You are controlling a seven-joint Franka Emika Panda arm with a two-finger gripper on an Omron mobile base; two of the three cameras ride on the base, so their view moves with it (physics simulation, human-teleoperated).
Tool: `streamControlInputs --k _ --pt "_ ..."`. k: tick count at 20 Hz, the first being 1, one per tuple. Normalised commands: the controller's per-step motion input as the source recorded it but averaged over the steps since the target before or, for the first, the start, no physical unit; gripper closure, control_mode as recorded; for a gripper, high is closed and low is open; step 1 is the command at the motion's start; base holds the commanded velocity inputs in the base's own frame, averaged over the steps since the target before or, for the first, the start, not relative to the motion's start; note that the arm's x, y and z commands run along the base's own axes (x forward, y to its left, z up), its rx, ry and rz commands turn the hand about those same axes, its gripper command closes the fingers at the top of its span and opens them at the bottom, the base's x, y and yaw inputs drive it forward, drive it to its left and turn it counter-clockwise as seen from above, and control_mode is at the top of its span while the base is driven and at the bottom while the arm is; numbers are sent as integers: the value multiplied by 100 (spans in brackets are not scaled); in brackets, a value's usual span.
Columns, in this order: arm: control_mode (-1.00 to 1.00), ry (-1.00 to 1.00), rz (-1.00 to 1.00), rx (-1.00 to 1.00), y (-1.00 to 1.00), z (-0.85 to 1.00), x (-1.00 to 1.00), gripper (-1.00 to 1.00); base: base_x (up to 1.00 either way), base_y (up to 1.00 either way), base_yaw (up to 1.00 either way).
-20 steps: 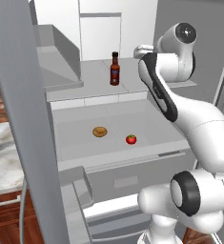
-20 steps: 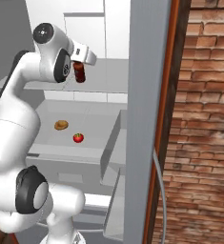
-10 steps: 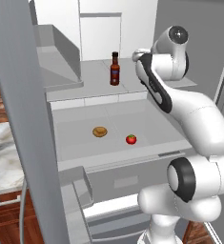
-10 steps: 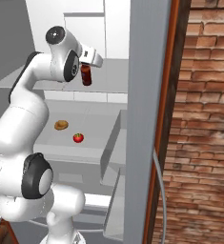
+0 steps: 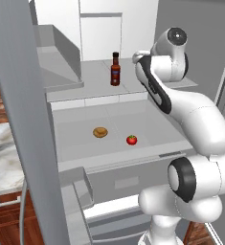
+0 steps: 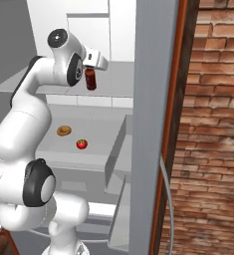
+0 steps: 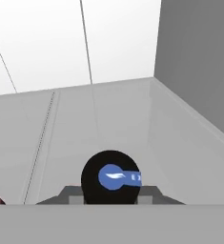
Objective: Place the condiment bottle and condiment bottle from the counter to the top shelf of the fridge. If the existing items in the fridge are on the top shelf, move them to other shelves.
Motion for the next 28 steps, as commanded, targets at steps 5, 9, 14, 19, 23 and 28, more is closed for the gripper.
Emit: streamControlInputs --k 5,9,14,19,23,28 --pt "-100 0 0 0 0 -4 22 -100 0 0 0" --pt "-100 -3 0 0 0 0 6 -100 0 0 0" --pt "-100 -2 0 0 0 0 0 -100 0 0 0" --pt "-100 -3 0 0 0 0 0 -100 0 0 0" --pt "-100 -1 0 0 0 0 0 -100 0 0 0" --pt "-100 -12 1 0 0 0 -49 -100 0 0 0"
